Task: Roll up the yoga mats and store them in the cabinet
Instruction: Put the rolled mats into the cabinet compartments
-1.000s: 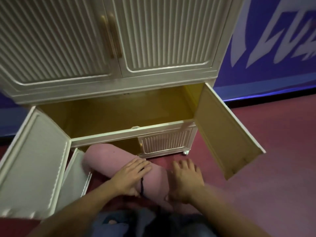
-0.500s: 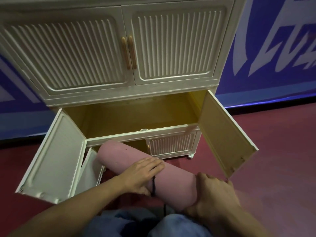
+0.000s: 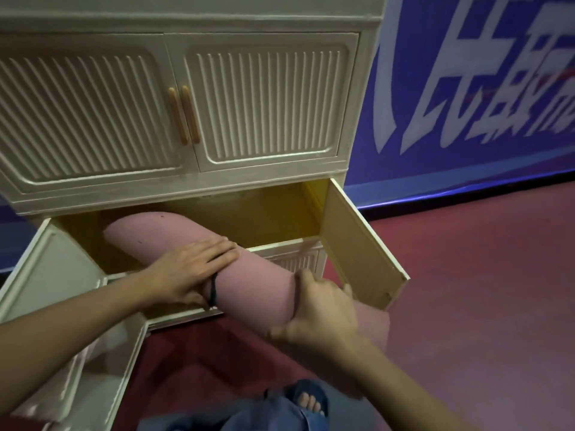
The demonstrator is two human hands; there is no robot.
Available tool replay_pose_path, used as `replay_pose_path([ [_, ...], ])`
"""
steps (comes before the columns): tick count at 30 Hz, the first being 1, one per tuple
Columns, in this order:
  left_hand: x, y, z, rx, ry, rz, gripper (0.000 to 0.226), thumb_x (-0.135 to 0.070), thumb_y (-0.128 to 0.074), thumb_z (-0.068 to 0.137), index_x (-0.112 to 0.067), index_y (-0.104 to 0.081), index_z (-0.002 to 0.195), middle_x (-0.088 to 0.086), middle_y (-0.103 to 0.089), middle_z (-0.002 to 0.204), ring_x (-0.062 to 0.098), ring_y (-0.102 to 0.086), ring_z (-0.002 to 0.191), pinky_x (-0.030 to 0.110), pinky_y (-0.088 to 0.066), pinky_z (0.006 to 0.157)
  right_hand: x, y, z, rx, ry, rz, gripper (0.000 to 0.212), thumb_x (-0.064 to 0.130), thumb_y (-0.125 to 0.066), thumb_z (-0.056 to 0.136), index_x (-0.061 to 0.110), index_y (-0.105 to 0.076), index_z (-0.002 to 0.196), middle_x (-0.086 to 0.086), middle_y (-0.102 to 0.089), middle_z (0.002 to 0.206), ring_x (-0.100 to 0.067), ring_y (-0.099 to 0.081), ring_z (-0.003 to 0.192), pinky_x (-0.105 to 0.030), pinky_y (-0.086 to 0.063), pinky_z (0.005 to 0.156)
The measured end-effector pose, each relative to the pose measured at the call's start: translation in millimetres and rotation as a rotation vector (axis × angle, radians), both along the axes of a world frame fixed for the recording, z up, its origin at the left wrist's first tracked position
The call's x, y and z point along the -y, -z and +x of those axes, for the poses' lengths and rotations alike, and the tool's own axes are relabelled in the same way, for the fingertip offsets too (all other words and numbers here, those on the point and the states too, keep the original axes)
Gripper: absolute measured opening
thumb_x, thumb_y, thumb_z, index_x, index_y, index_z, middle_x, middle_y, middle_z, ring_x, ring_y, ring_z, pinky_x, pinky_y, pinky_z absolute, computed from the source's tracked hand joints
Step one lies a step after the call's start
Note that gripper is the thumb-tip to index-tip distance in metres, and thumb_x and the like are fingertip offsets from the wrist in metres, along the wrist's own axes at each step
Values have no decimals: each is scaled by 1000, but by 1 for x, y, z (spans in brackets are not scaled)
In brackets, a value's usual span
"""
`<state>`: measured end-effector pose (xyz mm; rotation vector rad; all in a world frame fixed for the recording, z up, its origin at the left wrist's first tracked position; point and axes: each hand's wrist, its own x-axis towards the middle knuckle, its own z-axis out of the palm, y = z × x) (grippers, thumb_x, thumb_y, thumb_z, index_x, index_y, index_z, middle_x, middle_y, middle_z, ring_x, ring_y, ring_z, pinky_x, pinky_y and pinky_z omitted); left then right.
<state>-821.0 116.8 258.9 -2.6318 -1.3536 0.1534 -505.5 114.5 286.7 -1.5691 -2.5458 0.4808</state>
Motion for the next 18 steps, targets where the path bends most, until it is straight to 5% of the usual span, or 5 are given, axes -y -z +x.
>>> replay_pose_path([
  [8,-48,-19,-37,-129,-140,119,133,-68,-93,39,-4,-44,144,21,-57,140,39,-57,127,44,-30,114,-74,5,-48,-12,-122,62,88,80,-70,56,25,-48,122,1,-62,119,-28,-60,109,-50,-38,95],
  [12,-66,-13,-55,-77,-298,164,133,-67,-93,41,-5,-42,147,21,-57,137,39,-61,117,49,-54,98,-120,-4,-74,47,-151,220,88,79,-72,59,24,-50,125,0,-60,125,-27,-52,115,-51,-37,98],
  [18,-101,-19,-27,-270,-637,11,94,-66,-76,76,-21,-32,146,2,-58,134,25,-63,118,36,-52,86,-166,18,-105,195,-143,342,72,61,-68,81,19,-46,135,-3,-51,139,-32,-39,130,-66,-25,110],
])
